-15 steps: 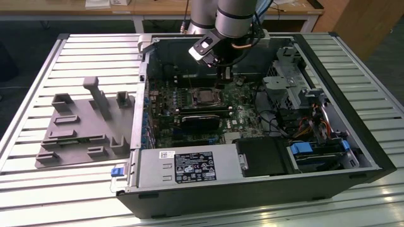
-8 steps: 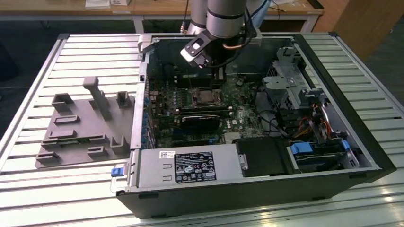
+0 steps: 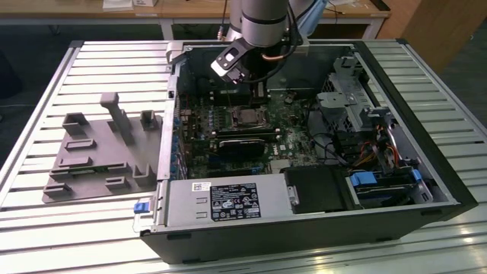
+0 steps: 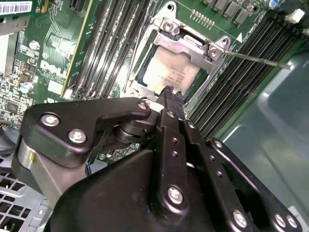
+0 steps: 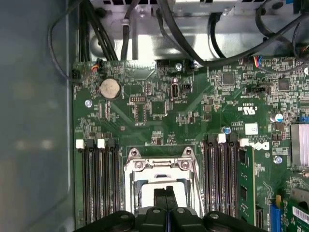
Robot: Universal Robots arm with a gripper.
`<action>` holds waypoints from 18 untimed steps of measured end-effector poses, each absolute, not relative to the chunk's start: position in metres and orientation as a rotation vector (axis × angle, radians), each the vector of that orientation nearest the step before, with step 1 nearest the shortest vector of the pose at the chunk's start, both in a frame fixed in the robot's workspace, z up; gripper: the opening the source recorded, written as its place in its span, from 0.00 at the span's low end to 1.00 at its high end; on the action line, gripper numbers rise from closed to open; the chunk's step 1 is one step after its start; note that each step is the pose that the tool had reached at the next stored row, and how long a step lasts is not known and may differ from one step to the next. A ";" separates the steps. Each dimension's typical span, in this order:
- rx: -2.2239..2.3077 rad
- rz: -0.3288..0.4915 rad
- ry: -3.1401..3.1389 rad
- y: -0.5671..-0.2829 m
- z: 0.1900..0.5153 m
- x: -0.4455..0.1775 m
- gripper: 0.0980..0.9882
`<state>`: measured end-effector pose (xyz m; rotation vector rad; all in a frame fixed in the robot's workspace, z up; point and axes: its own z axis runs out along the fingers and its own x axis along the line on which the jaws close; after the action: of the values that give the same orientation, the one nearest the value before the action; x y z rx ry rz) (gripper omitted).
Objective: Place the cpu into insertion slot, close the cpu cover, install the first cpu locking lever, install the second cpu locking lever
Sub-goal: 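Close the cpu cover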
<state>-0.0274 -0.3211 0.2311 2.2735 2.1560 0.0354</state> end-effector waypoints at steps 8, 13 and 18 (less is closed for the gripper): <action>2.246 0.075 2.149 -0.321 0.226 -0.038 0.00; 2.246 0.076 2.149 -0.321 0.223 -0.049 0.00; 2.242 0.075 2.153 -0.321 0.223 -0.049 0.00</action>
<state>-0.0495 -0.3210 0.2233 2.2421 2.1528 0.0753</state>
